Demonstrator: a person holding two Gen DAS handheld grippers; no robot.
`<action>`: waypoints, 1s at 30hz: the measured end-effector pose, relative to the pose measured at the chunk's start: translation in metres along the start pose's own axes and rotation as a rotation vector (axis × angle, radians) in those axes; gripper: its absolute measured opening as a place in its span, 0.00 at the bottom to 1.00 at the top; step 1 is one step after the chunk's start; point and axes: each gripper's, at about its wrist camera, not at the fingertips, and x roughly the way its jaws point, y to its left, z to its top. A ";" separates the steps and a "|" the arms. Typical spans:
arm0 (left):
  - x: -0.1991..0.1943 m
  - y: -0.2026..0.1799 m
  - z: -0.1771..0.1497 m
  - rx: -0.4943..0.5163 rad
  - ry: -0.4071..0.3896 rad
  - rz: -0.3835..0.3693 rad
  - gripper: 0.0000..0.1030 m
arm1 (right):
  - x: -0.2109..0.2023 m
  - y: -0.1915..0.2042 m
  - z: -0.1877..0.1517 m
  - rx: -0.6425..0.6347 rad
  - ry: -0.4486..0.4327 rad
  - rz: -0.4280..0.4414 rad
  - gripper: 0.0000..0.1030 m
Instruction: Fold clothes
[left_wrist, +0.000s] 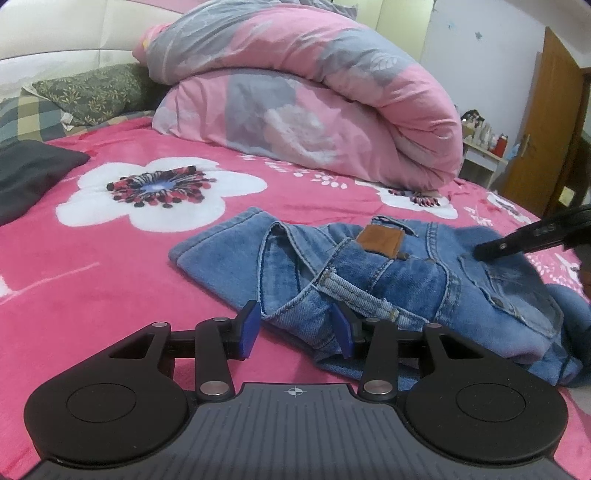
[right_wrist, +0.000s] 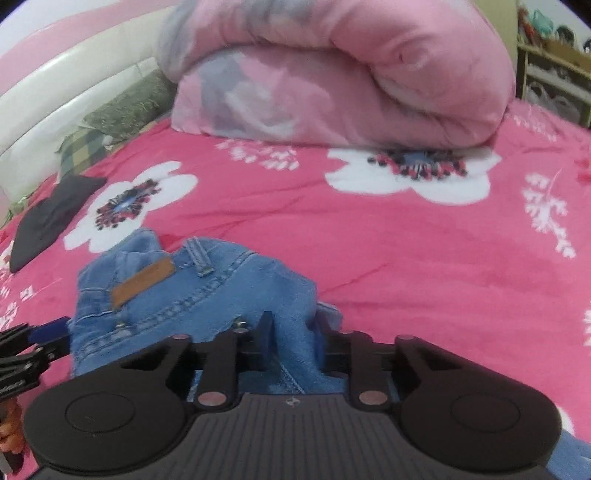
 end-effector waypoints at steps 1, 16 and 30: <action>-0.001 0.000 0.000 -0.001 -0.001 -0.001 0.42 | -0.008 0.006 0.000 -0.008 -0.017 0.002 0.21; -0.013 0.017 -0.006 -0.016 0.028 -0.035 0.41 | -0.147 0.156 -0.100 -0.171 -0.249 -0.151 0.18; -0.108 0.045 -0.019 -0.124 0.082 -0.149 0.53 | -0.120 0.267 -0.184 -0.277 -0.406 -0.509 0.19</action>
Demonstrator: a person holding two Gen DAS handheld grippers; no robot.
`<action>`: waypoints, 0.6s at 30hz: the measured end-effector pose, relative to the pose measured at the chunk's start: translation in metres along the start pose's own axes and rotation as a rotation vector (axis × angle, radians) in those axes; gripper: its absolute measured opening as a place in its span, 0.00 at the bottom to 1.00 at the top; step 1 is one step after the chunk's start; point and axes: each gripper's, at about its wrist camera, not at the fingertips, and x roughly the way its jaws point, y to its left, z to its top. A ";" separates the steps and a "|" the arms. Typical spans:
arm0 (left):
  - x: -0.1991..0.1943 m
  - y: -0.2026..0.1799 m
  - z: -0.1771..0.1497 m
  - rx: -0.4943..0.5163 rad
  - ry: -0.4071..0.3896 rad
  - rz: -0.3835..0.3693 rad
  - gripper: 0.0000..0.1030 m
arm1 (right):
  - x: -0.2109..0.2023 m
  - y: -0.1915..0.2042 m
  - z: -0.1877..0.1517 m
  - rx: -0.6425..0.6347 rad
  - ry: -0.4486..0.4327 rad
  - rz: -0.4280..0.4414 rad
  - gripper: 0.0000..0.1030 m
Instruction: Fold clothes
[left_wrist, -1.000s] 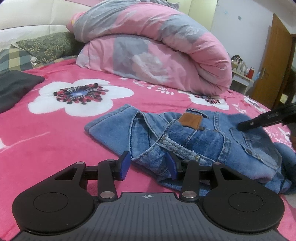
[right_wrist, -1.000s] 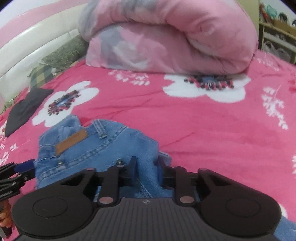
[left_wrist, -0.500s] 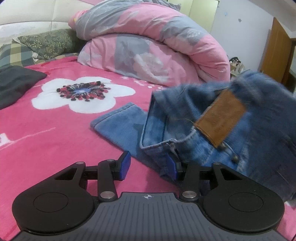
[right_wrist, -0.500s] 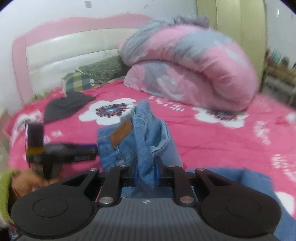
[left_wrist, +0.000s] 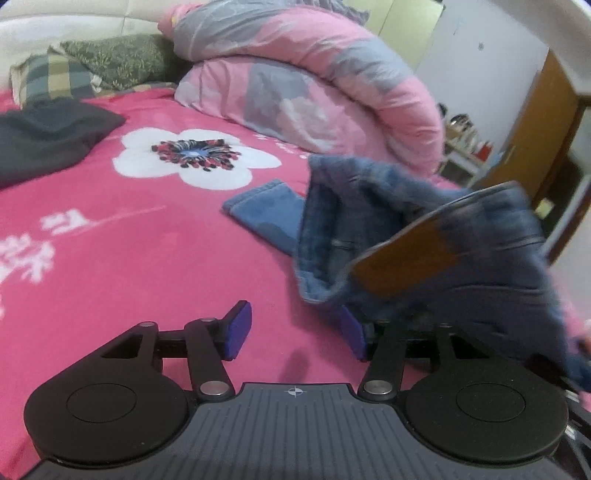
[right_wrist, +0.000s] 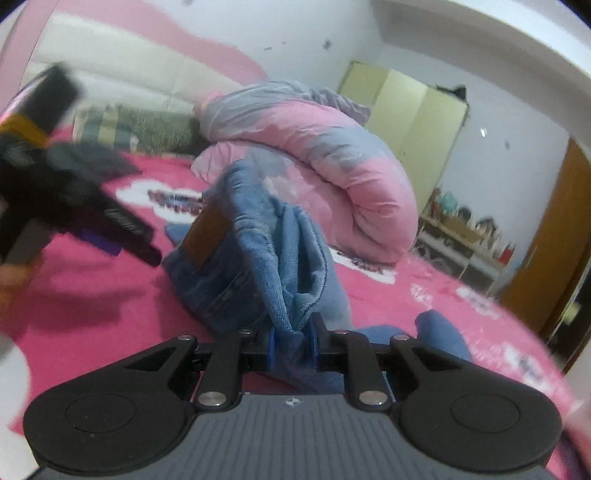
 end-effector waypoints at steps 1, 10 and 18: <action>-0.008 -0.003 0.000 -0.012 0.000 -0.034 0.53 | -0.001 -0.005 0.002 0.035 0.004 0.015 0.19; -0.048 -0.045 -0.001 -0.038 0.024 -0.289 0.67 | -0.029 -0.035 0.001 0.261 0.070 0.117 0.19; -0.049 -0.043 -0.025 -0.075 0.096 -0.253 0.68 | -0.054 -0.030 -0.013 0.335 0.119 0.225 0.17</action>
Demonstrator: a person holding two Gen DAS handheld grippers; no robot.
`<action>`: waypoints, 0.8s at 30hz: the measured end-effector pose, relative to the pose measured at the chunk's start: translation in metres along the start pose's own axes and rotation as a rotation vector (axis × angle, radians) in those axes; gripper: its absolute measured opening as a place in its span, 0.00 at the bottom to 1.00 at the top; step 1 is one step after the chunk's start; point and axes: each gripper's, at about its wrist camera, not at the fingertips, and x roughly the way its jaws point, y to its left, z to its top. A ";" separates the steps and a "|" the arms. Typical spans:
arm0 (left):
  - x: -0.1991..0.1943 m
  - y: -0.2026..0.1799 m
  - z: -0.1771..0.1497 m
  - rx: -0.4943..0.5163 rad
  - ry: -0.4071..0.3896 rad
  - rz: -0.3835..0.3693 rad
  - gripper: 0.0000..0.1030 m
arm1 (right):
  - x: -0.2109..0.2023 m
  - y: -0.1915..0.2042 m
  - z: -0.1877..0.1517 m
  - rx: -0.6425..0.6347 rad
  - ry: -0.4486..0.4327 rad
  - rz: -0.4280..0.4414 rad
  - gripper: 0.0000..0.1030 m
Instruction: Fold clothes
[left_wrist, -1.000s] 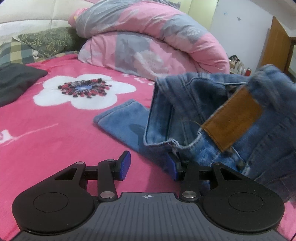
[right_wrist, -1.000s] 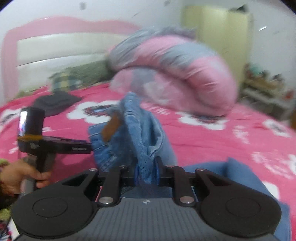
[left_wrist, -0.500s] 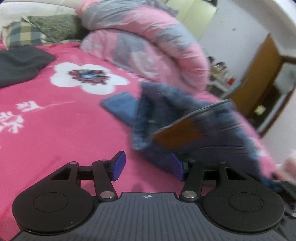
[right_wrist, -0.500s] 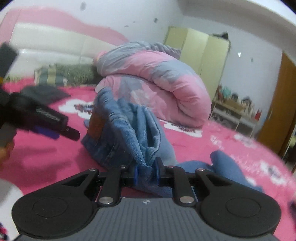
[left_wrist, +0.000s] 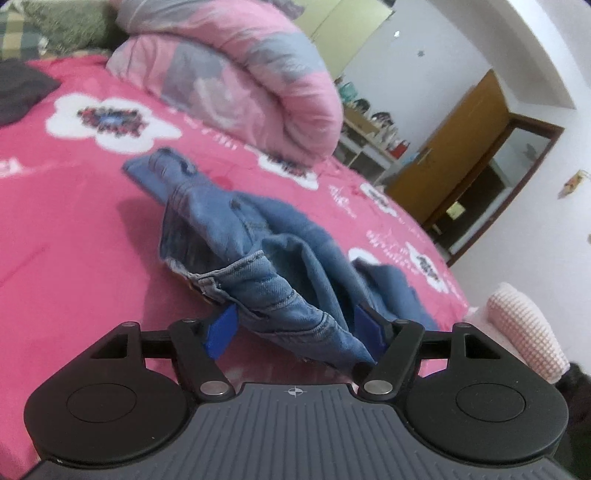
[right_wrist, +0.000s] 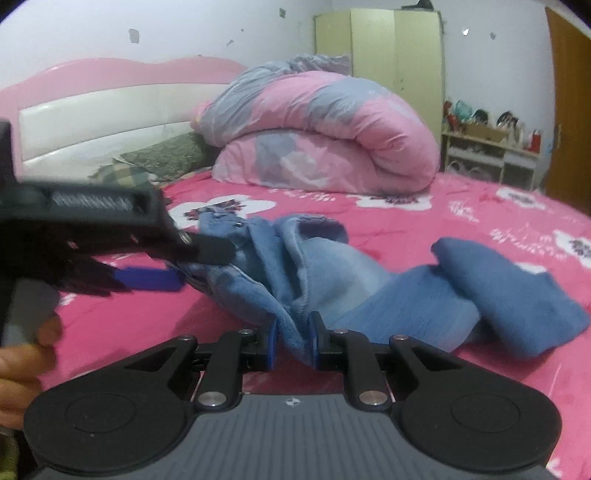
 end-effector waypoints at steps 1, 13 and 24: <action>-0.001 0.002 -0.003 -0.010 0.010 0.007 0.68 | -0.005 0.001 -0.001 0.011 0.005 0.030 0.17; -0.007 0.008 -0.028 -0.011 0.042 0.093 0.67 | -0.055 -0.006 -0.016 0.215 0.068 0.162 0.19; -0.010 0.008 -0.037 0.006 0.038 0.127 0.67 | -0.073 -0.004 -0.021 0.195 0.086 0.160 0.20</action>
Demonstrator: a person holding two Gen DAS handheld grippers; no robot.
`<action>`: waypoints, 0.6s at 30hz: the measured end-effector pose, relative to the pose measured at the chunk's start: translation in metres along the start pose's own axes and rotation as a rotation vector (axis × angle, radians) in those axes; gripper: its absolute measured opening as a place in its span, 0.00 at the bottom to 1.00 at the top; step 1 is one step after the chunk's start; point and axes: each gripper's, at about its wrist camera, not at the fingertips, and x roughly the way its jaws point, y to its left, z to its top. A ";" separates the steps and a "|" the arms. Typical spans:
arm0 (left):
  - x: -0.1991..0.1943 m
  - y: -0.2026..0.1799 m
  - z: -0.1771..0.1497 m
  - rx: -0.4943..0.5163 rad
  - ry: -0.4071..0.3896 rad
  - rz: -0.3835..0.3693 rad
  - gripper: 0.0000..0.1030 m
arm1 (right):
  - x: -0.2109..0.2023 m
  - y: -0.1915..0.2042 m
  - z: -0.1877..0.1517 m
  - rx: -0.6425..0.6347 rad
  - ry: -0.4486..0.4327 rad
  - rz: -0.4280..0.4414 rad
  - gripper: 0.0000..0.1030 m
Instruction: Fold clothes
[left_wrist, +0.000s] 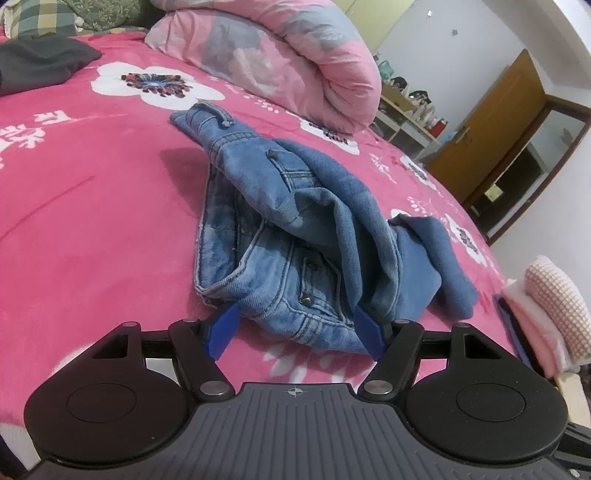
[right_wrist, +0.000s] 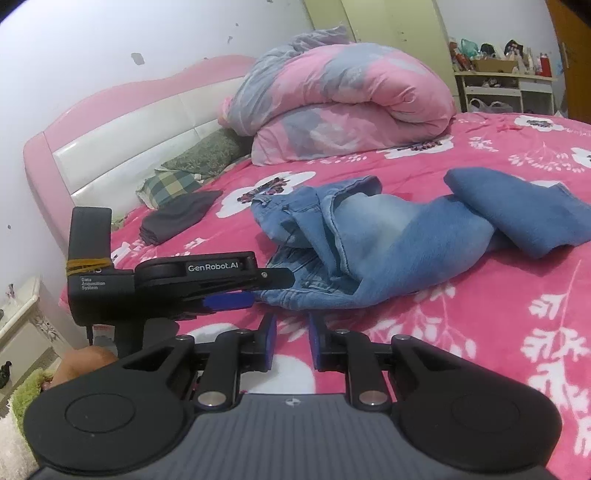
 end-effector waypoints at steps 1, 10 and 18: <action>-0.001 0.000 0.000 0.001 -0.003 0.002 0.67 | 0.001 0.000 0.000 -0.001 0.000 -0.002 0.20; -0.008 0.002 0.001 0.032 -0.044 0.060 0.67 | 0.000 -0.023 0.008 -0.069 -0.058 -0.130 0.22; -0.001 0.022 0.002 0.012 -0.060 0.060 0.66 | 0.031 -0.022 0.045 -0.324 -0.072 -0.142 0.23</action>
